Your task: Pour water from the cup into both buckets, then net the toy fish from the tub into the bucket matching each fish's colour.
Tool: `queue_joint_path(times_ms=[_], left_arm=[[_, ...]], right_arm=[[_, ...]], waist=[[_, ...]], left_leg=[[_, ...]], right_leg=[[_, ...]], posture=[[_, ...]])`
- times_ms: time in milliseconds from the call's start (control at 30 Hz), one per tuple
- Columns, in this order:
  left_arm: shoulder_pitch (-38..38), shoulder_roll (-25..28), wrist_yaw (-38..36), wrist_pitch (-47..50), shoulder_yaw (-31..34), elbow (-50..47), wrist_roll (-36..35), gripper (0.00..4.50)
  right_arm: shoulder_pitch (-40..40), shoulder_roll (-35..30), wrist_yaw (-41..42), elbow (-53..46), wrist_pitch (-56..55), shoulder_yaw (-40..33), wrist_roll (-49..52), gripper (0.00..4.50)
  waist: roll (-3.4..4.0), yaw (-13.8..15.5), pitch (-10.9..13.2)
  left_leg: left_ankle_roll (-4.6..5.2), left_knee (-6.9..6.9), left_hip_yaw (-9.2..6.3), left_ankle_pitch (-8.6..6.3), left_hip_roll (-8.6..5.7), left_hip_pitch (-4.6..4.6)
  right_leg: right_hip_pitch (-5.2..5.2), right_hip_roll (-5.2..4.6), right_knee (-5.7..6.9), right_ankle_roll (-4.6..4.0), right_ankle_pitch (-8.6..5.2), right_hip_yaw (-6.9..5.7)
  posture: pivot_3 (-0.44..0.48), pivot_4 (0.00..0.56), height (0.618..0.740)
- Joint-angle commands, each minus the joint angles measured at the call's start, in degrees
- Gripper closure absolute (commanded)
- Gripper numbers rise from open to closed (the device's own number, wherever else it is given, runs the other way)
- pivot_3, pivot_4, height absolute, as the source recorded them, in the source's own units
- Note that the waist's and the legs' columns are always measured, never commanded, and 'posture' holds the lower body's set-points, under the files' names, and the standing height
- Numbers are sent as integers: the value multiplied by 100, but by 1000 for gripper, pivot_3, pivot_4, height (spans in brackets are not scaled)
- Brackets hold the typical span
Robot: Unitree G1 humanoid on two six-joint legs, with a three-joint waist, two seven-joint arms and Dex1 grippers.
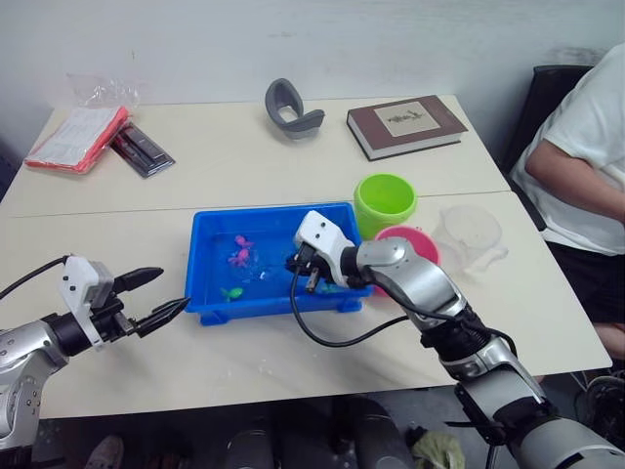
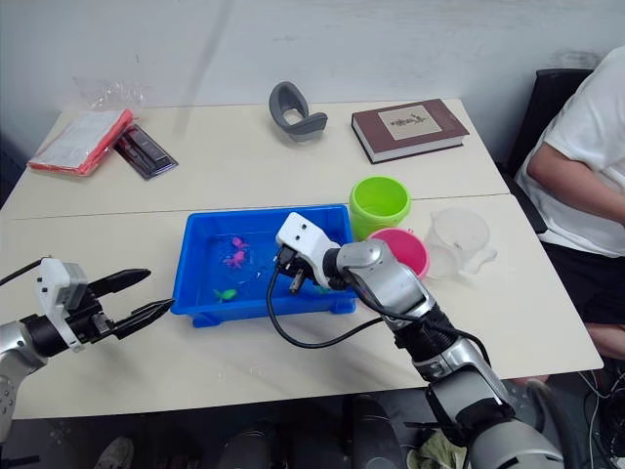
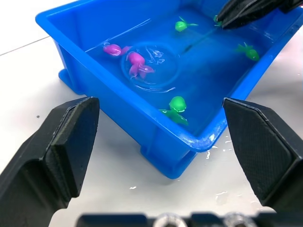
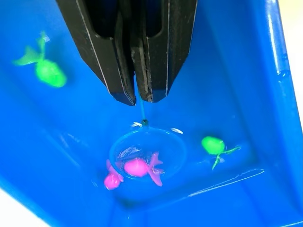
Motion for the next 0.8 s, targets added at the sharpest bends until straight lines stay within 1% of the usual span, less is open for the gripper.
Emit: queue_joint_path(times_ms=[33,267,333,400,467,533,600,667,767,800], left_arm=[[31,-33,12,-114,99,-159,-50,42],[-82,-9,0,-113,95,-110,-65,42],[-185,-27,16,14,113,-196,-226,42],[-239,29,-79,219,74,-394,-432,42],[-296,146,-135,377,-62,-645,-493,42],[-417,190,-121,464,-198,-805,-507,42],[-541,194,-130,473,-336,-820,-467,42],[-747,155,-146,448,-518,-752,-416,42],[-972,90,-253,289,-753,-622,-327,42],[-1017,90,-340,172,-858,-565,-250,42]], right_arm=[[84,-68,142,-335,-6,-134,113,4500],[214,-324,361,-751,272,-456,436,4500],[322,-469,443,-949,339,-576,569,4500],[492,-626,513,-1213,426,-808,770,4500],[762,-789,494,-1578,617,-1295,1087,4500],[1078,-1050,560,-1985,660,-1677,1326,4500],[1307,-1179,497,-2265,692,-1935,1493,4500],[1551,-1221,354,-2445,515,-2198,1559,4500],[2007,-1618,650,-2589,-163,-2271,1420,4500],[2157,-1710,645,-2636,-195,-2365,1460,4500]], waist=[[0,2,0],[0,7,0],[0,11,0],[-1,36,0],[-1,53,0],[-1,123,0],[-1,154,0],[-1,157,-1],[-2,149,-1],[-2,150,-1]], left_leg=[[0,0,0,0,1,0],[0,0,-2,0,2,0],[1,0,-2,-1,1,-1],[2,1,-4,-1,0,-3],[3,1,-5,-1,0,-4],[3,1,-7,-1,-2,-7],[3,1,-8,-1,-5,-7],[3,3,-3,-1,-6,-2],[1,2,0,0,-6,6],[1,2,5,0,-6,9]], right_leg=[[0,0,0,0,0,1],[0,1,1,0,0,1],[0,-1,-1,0,0,1],[1,-2,-1,0,0,-1],[1,-3,-3,0,0,0],[0,-3,-3,1,0,-2],[1,-2,-6,1,0,-2],[2,1,-10,2,1,-3],[4,8,-14,2,1,-7],[3,10,-13,2,1,-7]], posture=[[0,150,740],[0,150,740],[0,150,740],[0,150,740],[0,150,740],[0,150,740],[0,150,740],[0,150,740],[0,150,740],[0,150,740]])
